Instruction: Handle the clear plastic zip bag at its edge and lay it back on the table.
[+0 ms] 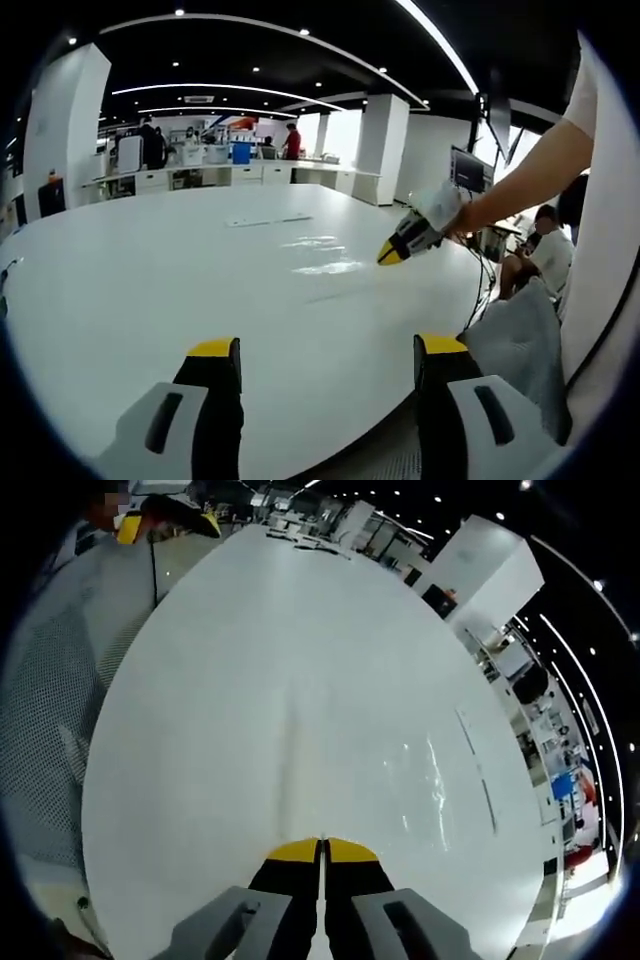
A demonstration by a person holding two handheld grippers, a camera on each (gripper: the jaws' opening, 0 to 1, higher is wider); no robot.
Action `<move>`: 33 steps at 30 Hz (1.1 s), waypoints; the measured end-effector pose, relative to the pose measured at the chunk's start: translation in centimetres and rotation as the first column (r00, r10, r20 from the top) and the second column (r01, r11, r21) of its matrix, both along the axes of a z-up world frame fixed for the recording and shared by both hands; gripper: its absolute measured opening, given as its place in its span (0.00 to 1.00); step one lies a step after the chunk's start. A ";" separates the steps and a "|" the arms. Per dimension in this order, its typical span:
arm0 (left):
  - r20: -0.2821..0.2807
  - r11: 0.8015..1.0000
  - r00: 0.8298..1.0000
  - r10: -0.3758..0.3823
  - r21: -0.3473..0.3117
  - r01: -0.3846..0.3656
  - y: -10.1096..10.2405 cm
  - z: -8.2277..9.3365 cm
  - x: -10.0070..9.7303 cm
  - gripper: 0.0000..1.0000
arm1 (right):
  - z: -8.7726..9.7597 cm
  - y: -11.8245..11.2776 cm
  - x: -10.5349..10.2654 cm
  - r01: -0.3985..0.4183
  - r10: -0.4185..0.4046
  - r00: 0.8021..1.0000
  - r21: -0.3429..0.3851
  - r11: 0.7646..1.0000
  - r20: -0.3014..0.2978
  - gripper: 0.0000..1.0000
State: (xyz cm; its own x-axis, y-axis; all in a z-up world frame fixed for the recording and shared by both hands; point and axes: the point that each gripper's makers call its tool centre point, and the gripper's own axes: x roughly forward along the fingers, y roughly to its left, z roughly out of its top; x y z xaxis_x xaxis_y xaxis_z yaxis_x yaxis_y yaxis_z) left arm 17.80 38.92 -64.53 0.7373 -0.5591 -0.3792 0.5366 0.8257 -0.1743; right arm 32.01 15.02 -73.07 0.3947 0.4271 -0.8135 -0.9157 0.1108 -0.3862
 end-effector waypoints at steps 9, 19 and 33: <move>-0.001 1.000 1.000 -0.022 0.006 0.022 -0.5 0.0 -0.3 0.69 | 2.2 0.9 -1.2 -0.051 0.050 0.998 0.015 0.999 0.023 0.00; -0.001 0.999 0.999 -0.049 0.016 0.049 -0.8 0.0 -0.6 0.69 | 4.7 2.4 -2.9 -0.099 0.098 0.995 0.064 0.993 0.031 0.00; -0.005 0.995 0.996 -0.090 0.036 0.091 -1.5 -0.1 -1.1 0.69 | 9.2 4.2 -4.4 -0.135 0.130 0.990 0.152 0.979 0.046 0.00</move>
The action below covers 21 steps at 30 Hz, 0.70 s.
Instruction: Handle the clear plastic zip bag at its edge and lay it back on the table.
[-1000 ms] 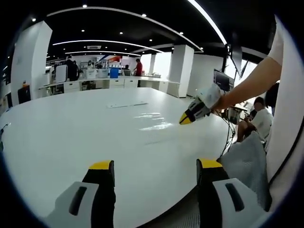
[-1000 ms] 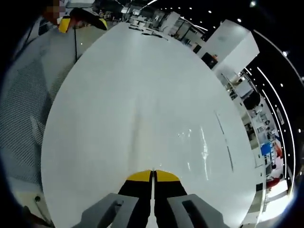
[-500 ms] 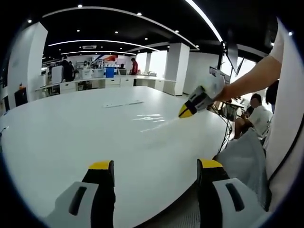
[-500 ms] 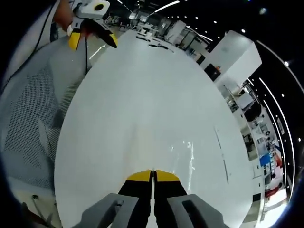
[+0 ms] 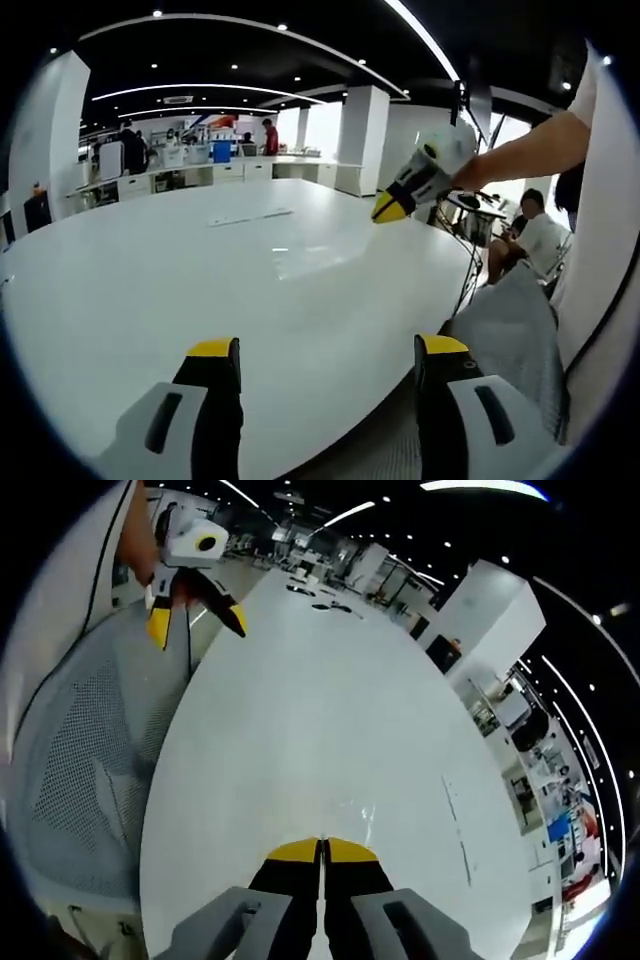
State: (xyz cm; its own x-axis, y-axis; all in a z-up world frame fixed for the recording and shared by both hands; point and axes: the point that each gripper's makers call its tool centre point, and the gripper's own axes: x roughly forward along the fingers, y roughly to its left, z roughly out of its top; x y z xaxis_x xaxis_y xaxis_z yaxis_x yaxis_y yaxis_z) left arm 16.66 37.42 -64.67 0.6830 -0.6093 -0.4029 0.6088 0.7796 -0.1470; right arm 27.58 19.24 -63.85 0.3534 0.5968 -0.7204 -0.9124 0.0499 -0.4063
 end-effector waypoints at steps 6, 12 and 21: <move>0.001 1.000 1.000 -0.011 0.007 0.011 0.0 -0.2 -0.1 0.69 | 1.3 0.7 -0.8 -0.016 0.016 1.000 0.027 1.000 -0.002 0.00; -0.001 1.000 1.000 -0.020 0.007 0.020 -0.2 -0.1 -0.3 0.69 | 2.9 1.3 -1.4 -0.029 0.030 1.000 0.060 0.998 -0.008 0.00; -0.006 1.000 1.000 -0.027 0.002 0.027 -0.1 -0.3 -0.3 0.67 | 5.2 2.4 -2.4 -0.051 0.053 0.998 0.116 0.992 -0.020 0.00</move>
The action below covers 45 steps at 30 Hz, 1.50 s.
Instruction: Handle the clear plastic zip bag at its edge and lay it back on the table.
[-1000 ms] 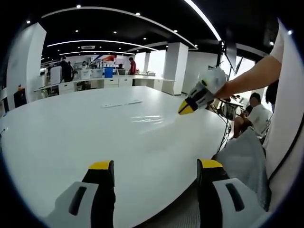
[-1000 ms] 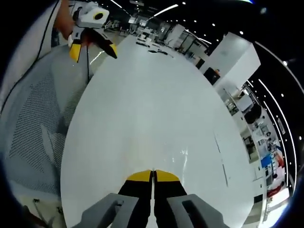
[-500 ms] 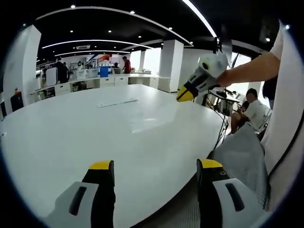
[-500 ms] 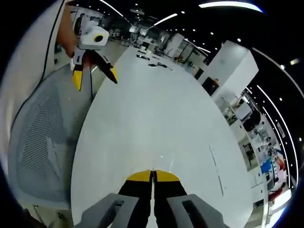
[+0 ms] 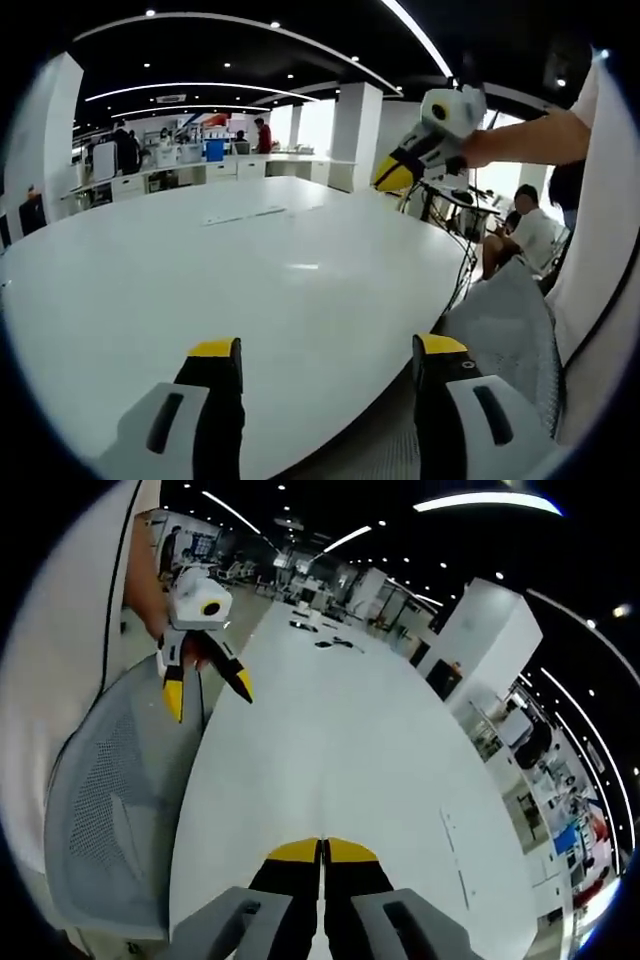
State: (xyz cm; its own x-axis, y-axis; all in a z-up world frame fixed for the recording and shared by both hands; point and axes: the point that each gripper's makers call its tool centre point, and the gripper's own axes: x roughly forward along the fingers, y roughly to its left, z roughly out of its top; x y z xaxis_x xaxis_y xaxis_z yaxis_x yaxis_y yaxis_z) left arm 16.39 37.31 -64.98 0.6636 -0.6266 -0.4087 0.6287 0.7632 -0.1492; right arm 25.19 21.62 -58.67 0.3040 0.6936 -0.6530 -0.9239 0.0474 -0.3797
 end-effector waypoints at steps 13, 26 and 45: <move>-0.024 0.999 1.000 0.011 -0.045 -0.012 0.1 0.7 -0.2 0.65 | 3.9 1.3 -1.3 -0.056 0.057 0.998 0.061 0.997 -0.006 0.00; 0.011 0.998 1.000 0.024 -0.065 -0.023 0.5 3.3 0.7 0.54 | 6.5 2.3 -2.8 -0.112 0.114 0.993 0.104 0.988 -0.022 0.00; 0.157 0.960 0.965 -0.211 0.221 0.174 0.7 8.8 3.6 0.31 | 8.3 2.3 -4.1 -0.187 0.189 0.982 0.108 0.976 -0.017 0.00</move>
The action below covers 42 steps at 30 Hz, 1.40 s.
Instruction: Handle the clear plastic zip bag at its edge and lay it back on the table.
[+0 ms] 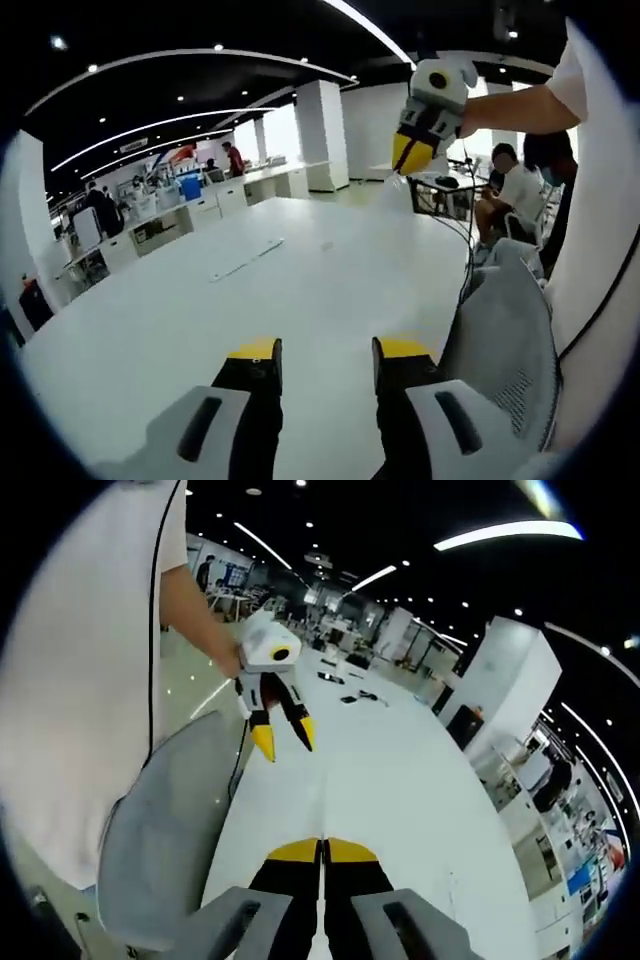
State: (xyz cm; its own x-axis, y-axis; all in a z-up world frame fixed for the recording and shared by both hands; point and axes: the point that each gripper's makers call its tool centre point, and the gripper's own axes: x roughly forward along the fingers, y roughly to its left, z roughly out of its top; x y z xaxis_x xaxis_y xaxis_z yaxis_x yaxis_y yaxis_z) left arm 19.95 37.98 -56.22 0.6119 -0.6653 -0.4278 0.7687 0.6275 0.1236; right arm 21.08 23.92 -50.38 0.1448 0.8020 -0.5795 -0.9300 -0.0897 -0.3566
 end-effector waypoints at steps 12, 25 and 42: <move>0.056 0.988 0.992 -0.110 0.113 0.103 -1.1 1.5 1.7 0.24 | 0.3 0.1 -0.5 -0.047 0.047 0.999 -0.033 0.998 0.020 0.00; -0.009 0.934 0.962 -0.273 0.236 0.267 -2.7 0.8 1.3 0.17 | 0.6 0.4 -1.0 -0.084 0.087 0.995 -0.066 0.994 0.044 0.00; -0.055 0.872 0.931 -0.361 0.335 0.358 -3.5 0.0 1.1 0.06 | 0.6 0.6 -1.5 -0.109 0.114 0.992 -0.089 0.990 0.055 0.00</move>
State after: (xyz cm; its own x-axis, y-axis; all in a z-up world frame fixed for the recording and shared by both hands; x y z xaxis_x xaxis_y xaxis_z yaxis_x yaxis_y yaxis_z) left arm 21.07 34.44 -56.23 0.3628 -0.6588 -0.6591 0.9312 0.2290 0.2837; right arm 19.61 24.47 -49.78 0.0938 0.7628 -0.6398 -0.8894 -0.2246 -0.3982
